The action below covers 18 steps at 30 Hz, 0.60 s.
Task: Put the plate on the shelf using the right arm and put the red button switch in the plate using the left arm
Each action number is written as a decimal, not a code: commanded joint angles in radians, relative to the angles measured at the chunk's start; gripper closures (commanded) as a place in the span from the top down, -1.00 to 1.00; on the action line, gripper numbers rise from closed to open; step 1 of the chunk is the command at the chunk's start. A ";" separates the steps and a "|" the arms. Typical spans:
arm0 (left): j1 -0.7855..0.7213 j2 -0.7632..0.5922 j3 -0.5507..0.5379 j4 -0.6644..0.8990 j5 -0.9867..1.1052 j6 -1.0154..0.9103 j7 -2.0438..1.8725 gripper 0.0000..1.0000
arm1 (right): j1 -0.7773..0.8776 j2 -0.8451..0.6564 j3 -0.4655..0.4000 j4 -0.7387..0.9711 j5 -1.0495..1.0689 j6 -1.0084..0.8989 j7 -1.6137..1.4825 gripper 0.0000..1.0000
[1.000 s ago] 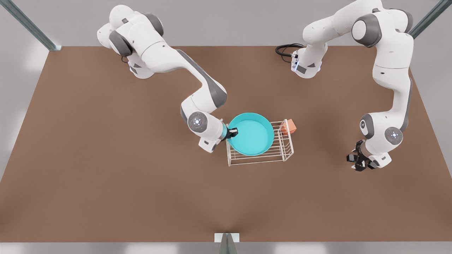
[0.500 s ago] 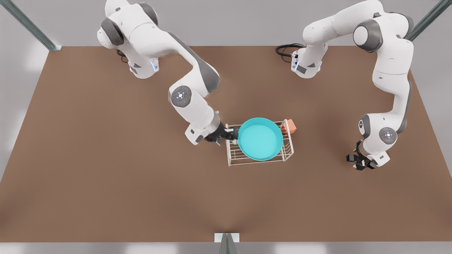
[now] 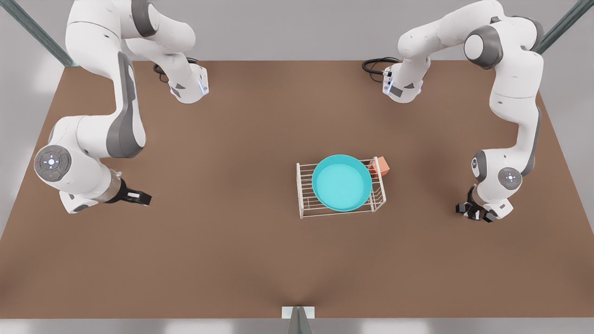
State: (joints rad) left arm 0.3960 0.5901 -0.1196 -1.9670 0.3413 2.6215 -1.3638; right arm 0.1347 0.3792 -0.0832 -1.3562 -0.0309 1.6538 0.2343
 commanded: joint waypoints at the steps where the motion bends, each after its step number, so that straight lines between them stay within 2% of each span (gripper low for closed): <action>1: 0.000 -0.021 0.000 0.002 -0.004 -0.034 -0.026 -0.34 | -0.014 0.001 -0.001 0.002 -0.032 -0.074 -0.381 1.00; 3: -0.014 -0.072 -0.025 0.030 -0.005 -0.130 -0.032 -0.33 | -0.017 0.003 -0.001 0.002 -0.032 -0.069 -0.386 1.00; 11: -0.016 -0.090 -0.480 0.260 -0.016 -0.543 -0.426 -0.33 | -0.015 0.004 -0.001 0.002 -0.032 -0.068 -0.386 1.00; 13: -0.016 -0.089 -0.578 0.358 -0.024 -0.679 -0.511 -0.33 | -0.017 0.004 -0.001 0.002 -0.032 -0.072 -0.386 1.00; 15: -0.014 -0.089 -0.650 0.510 -0.084 -0.841 -0.521 -0.33 | -0.017 0.004 -0.001 0.002 -0.034 -0.074 -0.386 1.00; 18: -0.100 -0.079 -0.673 0.508 -0.050 -0.842 -0.564 -0.33 | -0.017 0.004 -0.001 0.002 -0.032 -0.074 -0.385 1.00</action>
State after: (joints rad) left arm 0.3103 0.5100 -0.7859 -1.4661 0.2901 1.9549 -1.6061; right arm 0.1181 0.3847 -0.0842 -1.3550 -0.0633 1.5860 -0.0088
